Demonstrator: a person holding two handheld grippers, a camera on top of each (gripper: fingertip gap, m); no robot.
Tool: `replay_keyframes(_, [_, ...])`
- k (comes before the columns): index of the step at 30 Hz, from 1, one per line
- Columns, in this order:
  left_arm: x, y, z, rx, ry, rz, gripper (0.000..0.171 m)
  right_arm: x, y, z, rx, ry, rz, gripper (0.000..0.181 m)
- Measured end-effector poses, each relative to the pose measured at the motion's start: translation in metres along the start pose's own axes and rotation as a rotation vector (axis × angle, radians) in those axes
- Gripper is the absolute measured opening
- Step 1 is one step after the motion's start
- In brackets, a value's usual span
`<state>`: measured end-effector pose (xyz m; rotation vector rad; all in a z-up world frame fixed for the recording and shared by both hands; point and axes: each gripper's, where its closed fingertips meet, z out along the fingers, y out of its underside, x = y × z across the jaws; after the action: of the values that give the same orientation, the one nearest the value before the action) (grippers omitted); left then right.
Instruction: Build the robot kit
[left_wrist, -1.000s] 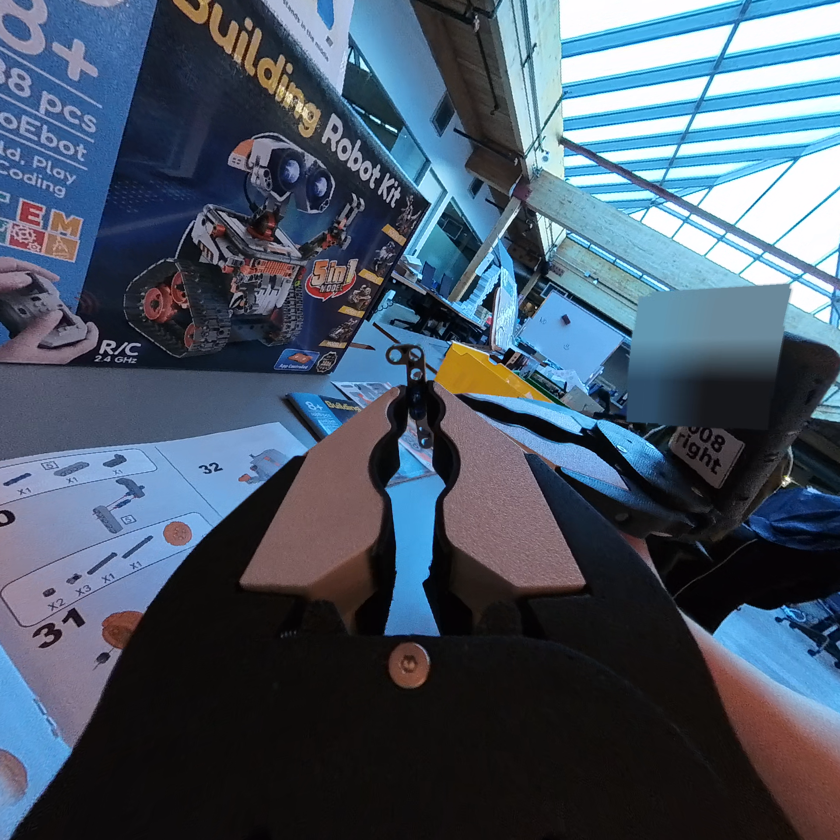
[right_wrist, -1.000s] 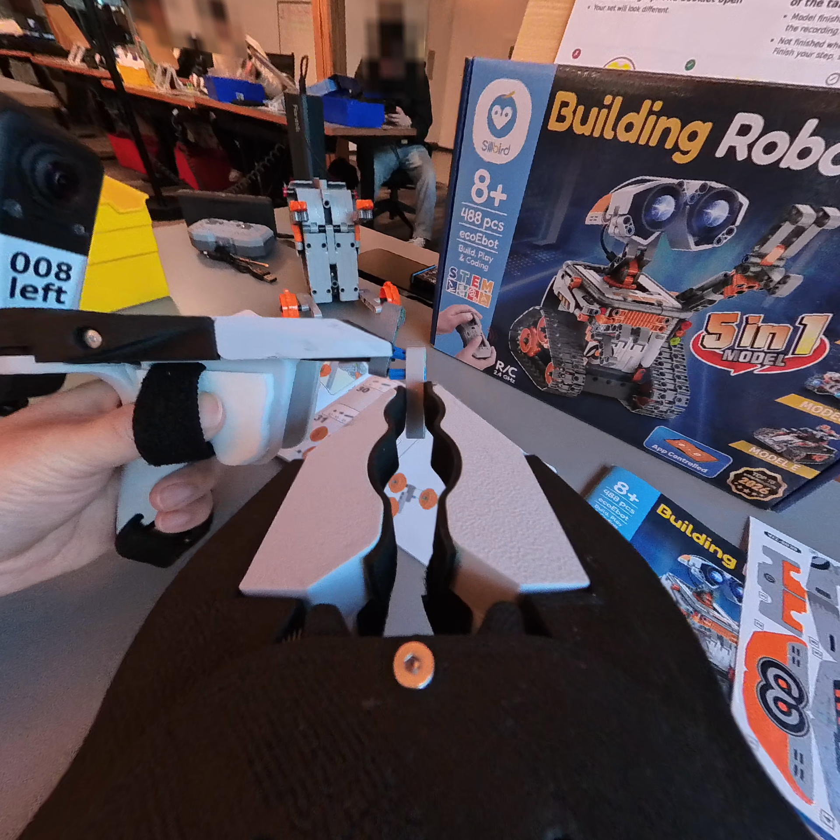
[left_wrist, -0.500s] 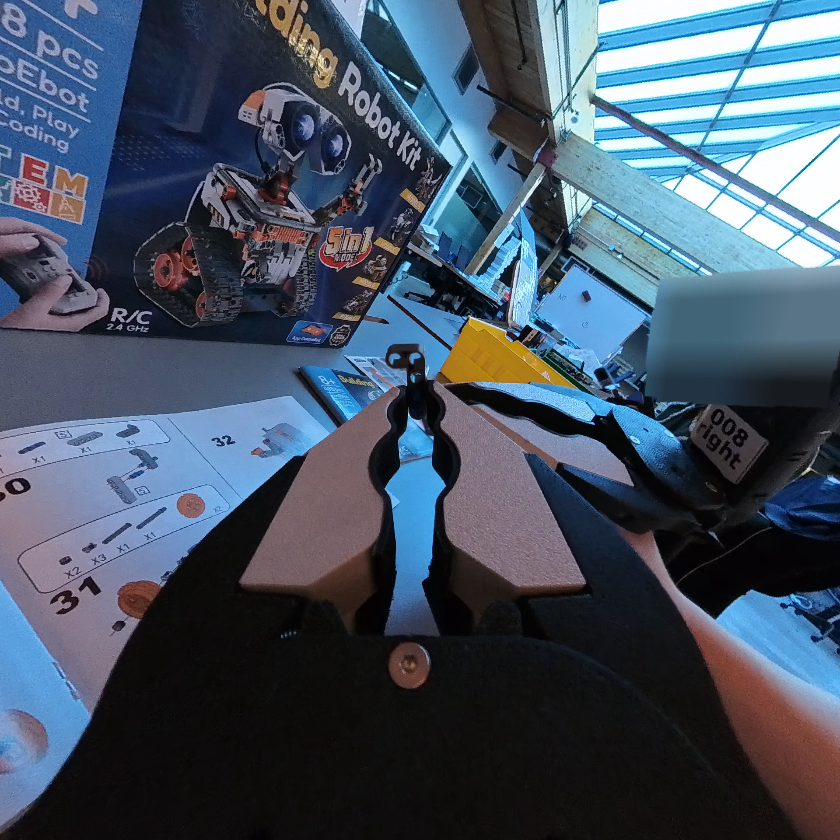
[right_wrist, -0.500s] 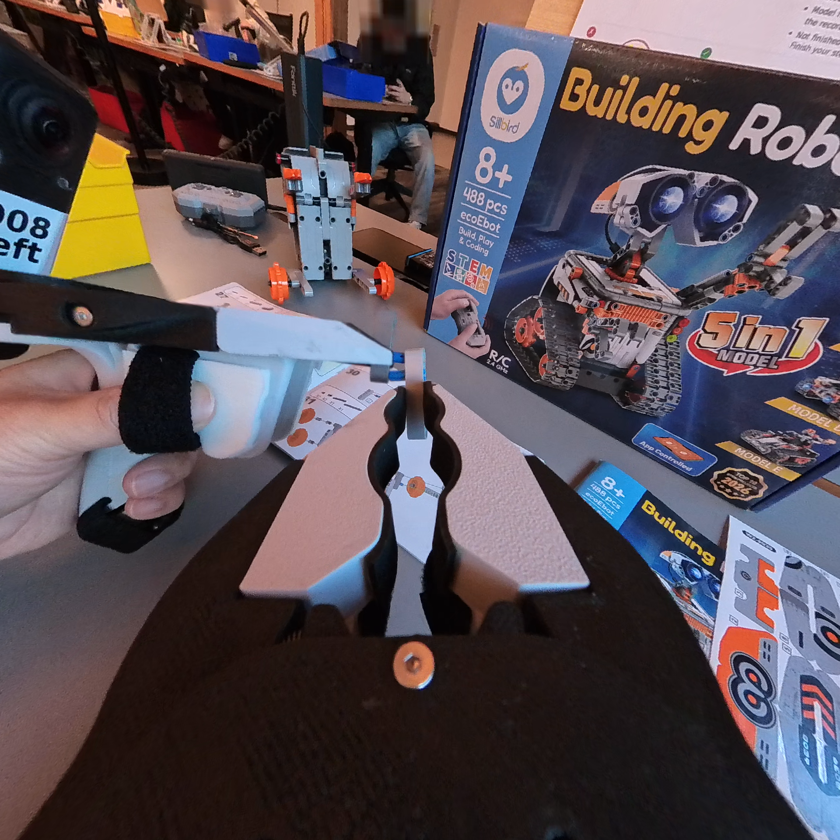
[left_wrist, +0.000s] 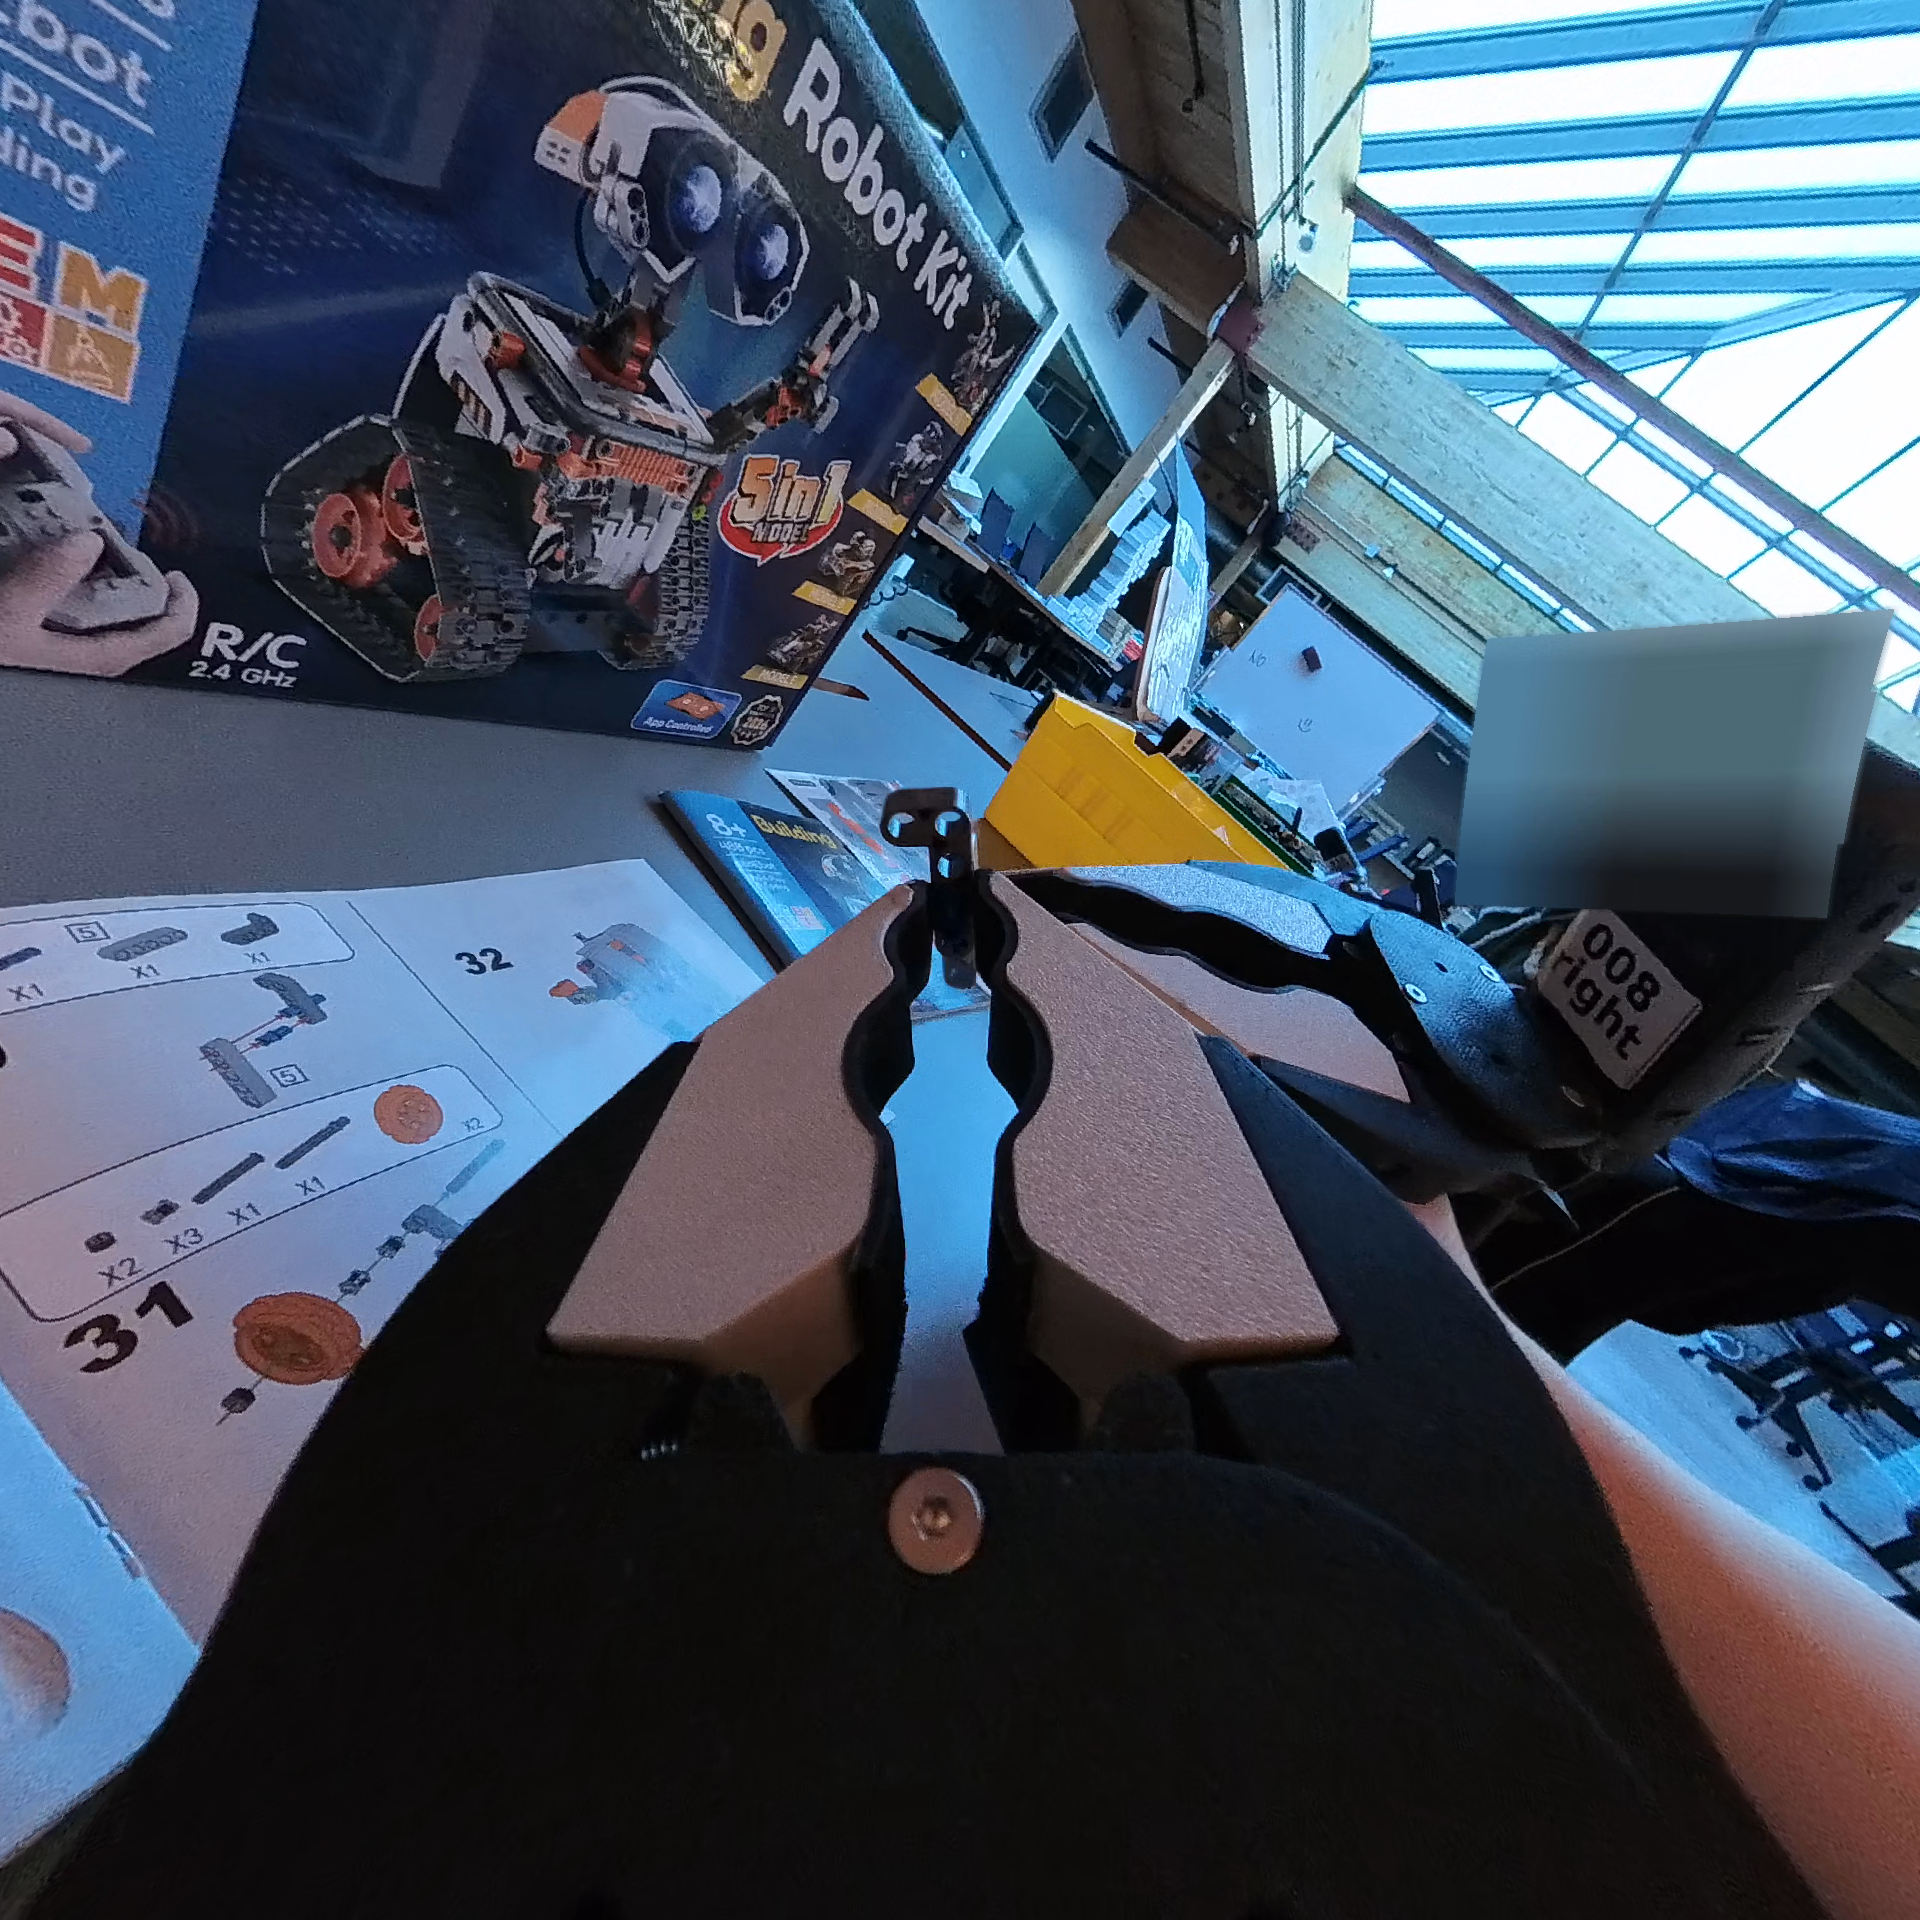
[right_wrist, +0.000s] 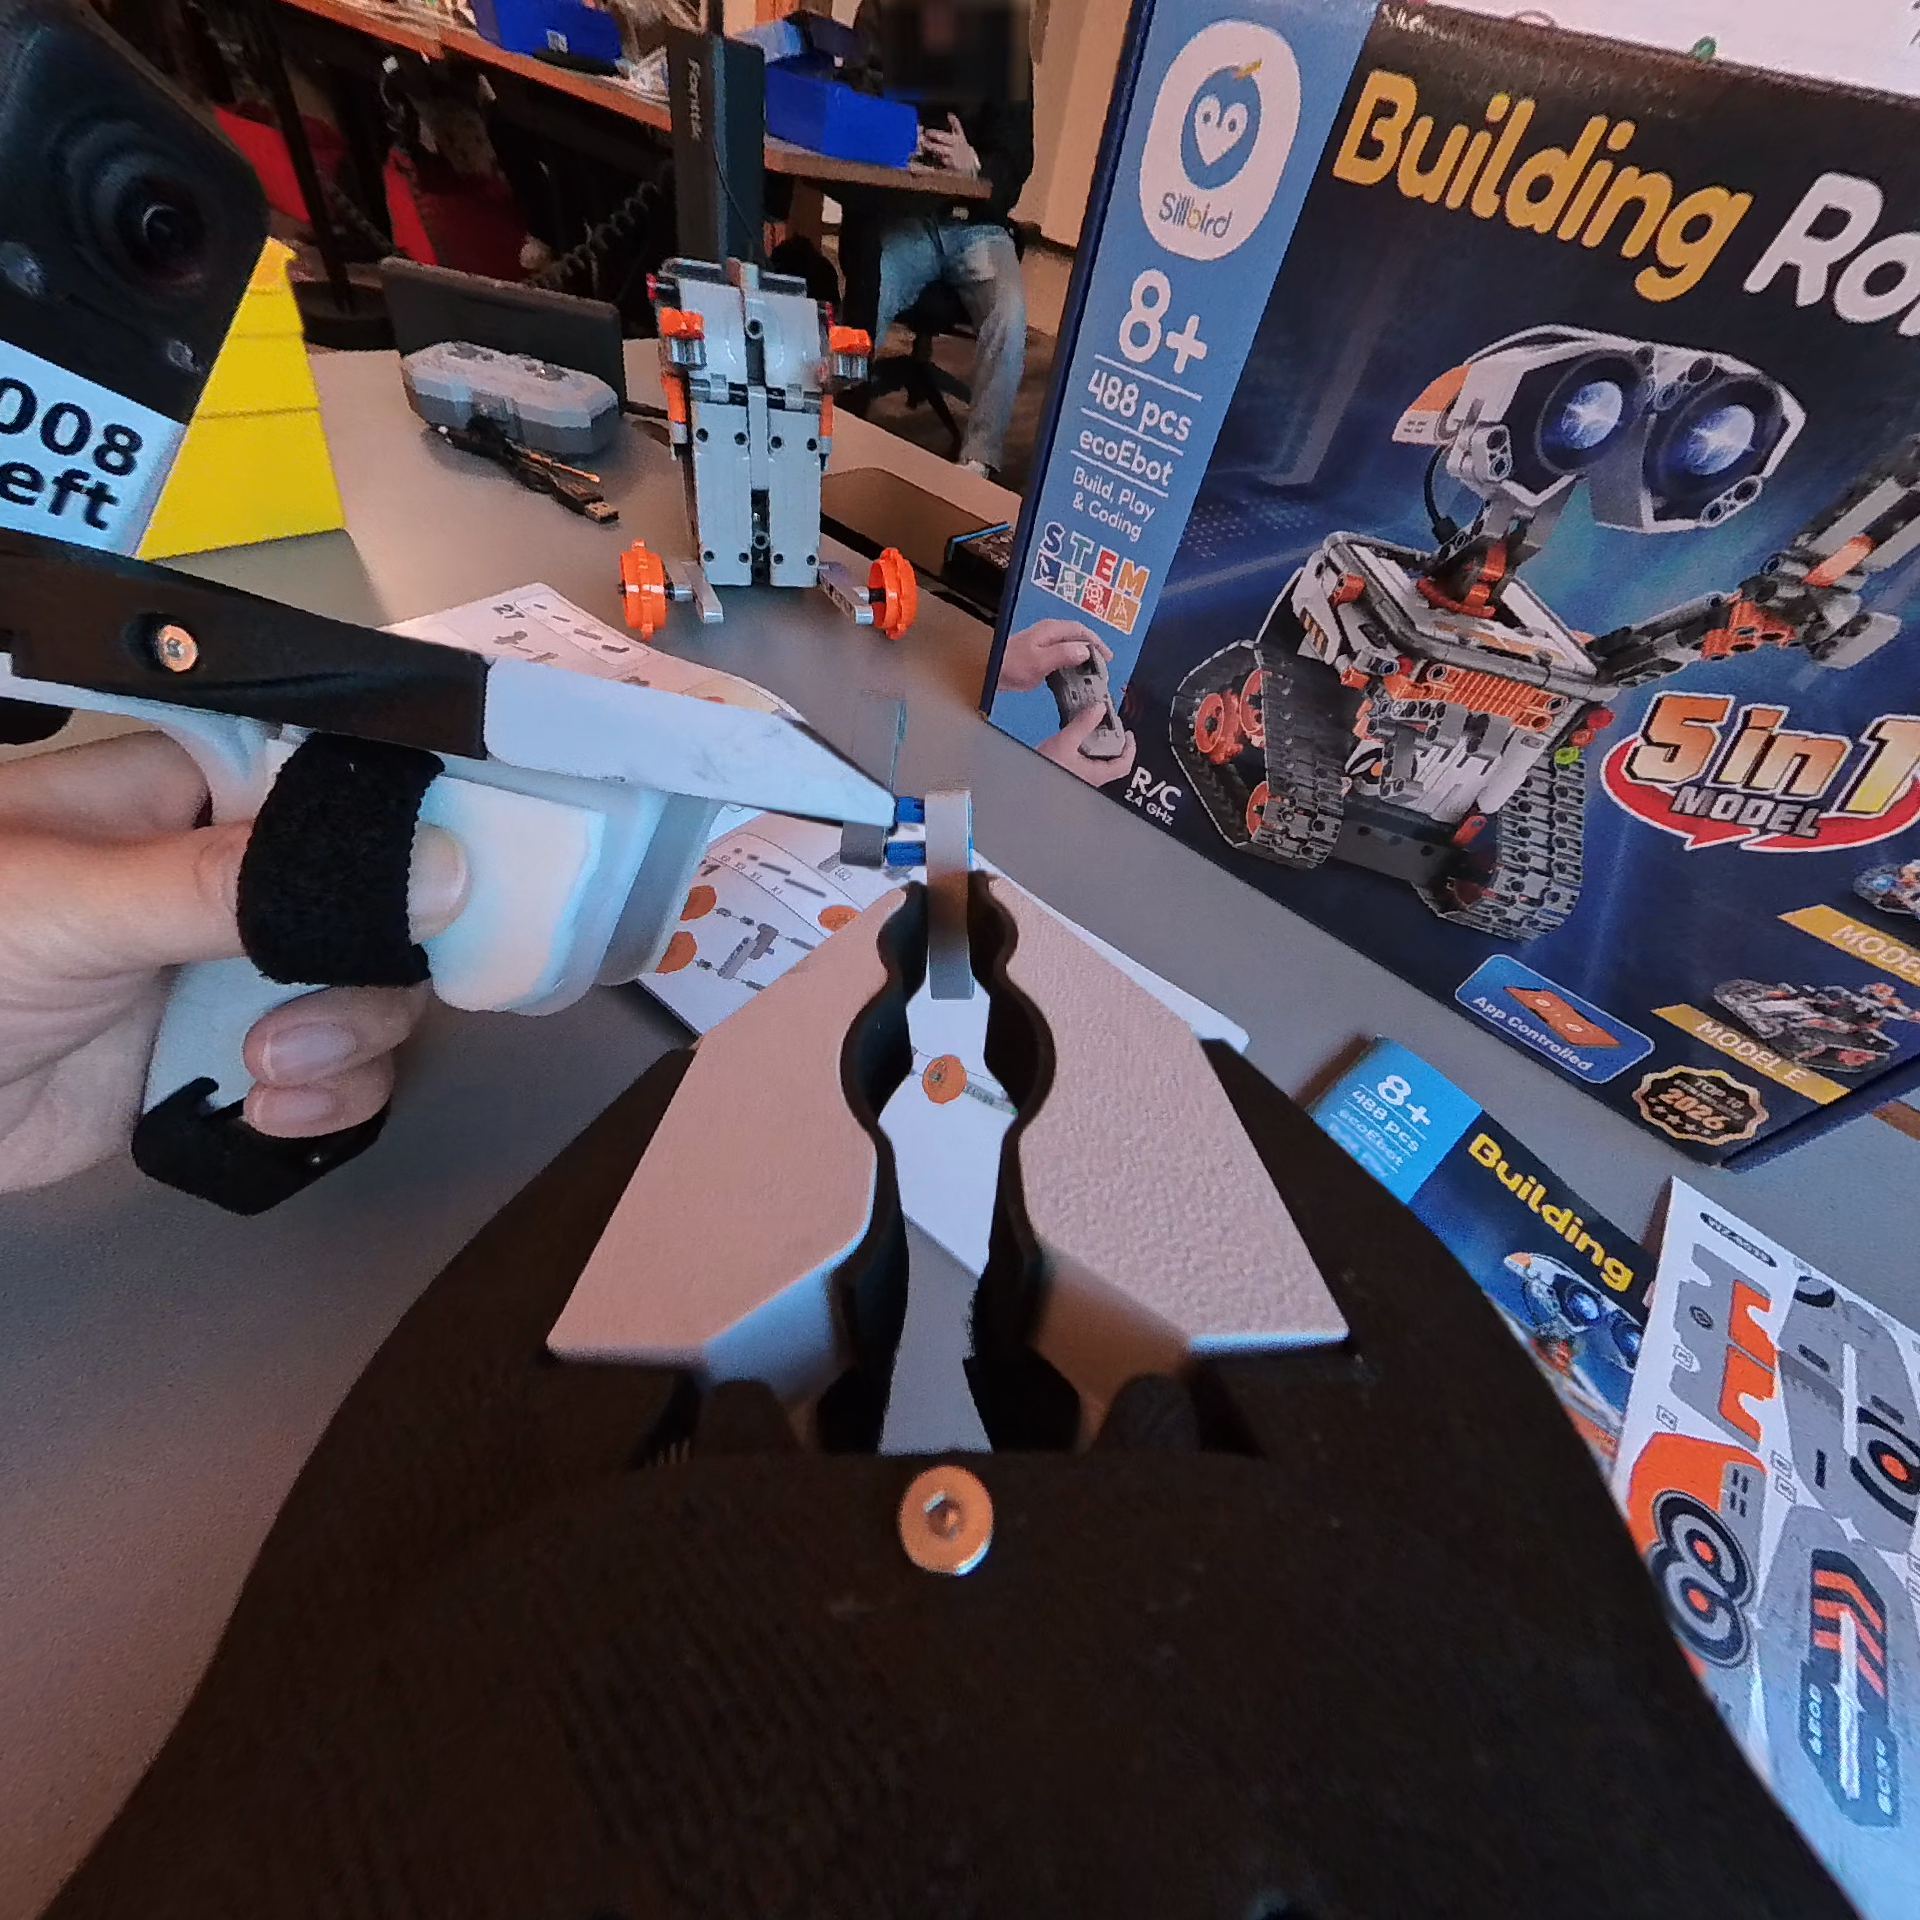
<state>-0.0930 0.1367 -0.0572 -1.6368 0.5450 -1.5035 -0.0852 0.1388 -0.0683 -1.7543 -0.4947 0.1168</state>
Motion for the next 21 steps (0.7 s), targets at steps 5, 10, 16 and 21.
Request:
replay_keyframes(5, [0.0, 0.001, 0.001, -0.011, 0.033, -0.012, 0.004, 0.0, 0.001, 0.0, 0.006, -0.031, 0.052, 0.007])
replay_keyframes(10, [0.001, 0.004, 0.001, -0.048, 0.049, -0.015, 0.004, -0.001, 0.003, -0.003, 0.004, -0.087, 0.065, 0.007])
replay_keyframes(16, [0.0, 0.013, -0.002, -0.133, 0.086, -0.056, 0.004, -0.005, 0.012, -0.004, -0.028, -0.16, 0.038, 0.007])
replay_keyframes(21, [-0.005, 0.016, -0.002, -0.157, 0.064, -0.04, 0.004, -0.006, 0.017, -0.001, -0.059, -0.155, 0.032, 0.007])
